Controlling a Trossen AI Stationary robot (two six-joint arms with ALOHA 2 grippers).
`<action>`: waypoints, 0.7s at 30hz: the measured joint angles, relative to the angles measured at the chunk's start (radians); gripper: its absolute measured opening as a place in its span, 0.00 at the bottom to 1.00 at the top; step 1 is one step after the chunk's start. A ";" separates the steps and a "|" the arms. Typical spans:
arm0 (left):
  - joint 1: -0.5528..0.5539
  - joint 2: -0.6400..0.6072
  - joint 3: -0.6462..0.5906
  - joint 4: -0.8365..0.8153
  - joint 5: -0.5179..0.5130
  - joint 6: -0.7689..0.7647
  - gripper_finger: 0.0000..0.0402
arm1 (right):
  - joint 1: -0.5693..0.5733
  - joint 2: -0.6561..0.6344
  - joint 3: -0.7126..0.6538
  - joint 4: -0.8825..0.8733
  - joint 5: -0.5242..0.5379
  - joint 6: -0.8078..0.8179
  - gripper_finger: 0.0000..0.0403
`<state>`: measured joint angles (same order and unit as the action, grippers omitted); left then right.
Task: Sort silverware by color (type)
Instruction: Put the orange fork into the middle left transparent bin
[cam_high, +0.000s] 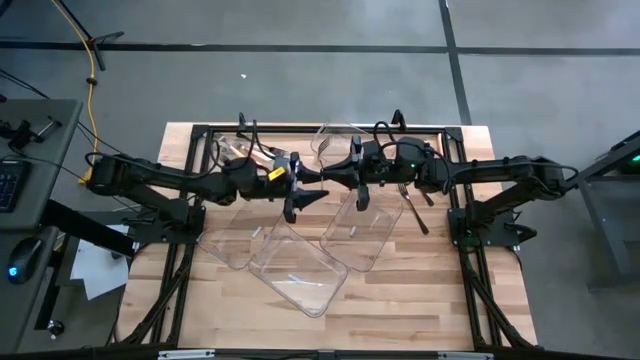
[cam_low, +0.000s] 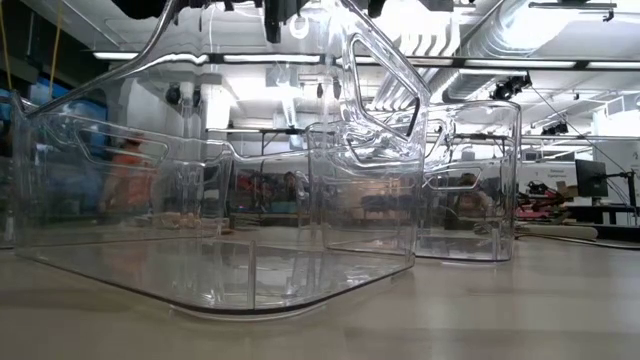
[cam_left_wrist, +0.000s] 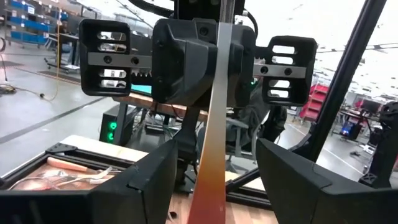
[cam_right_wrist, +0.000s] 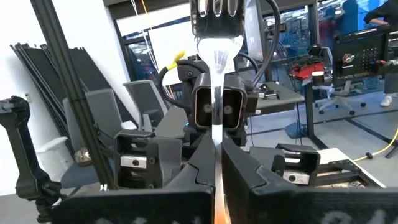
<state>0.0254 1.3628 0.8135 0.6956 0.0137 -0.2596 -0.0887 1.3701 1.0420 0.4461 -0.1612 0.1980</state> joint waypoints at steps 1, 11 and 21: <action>0.000 0.000 0.000 -0.001 0.000 0.000 0.49 | 0.000 0.000 0.000 0.000 0.000 -0.001 0.00; 0.002 -0.005 0.000 -0.010 -0.002 0.003 0.08 | -0.001 0.000 0.000 -0.001 0.000 0.003 0.00; 0.003 -0.006 0.000 -0.016 -0.003 -0.035 0.08 | -0.001 0.000 -0.002 -0.006 0.000 0.049 0.03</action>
<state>0.0284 1.3571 0.8135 0.6792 0.0105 -0.2943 -0.0898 1.3701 1.0405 0.4405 -0.1616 0.2468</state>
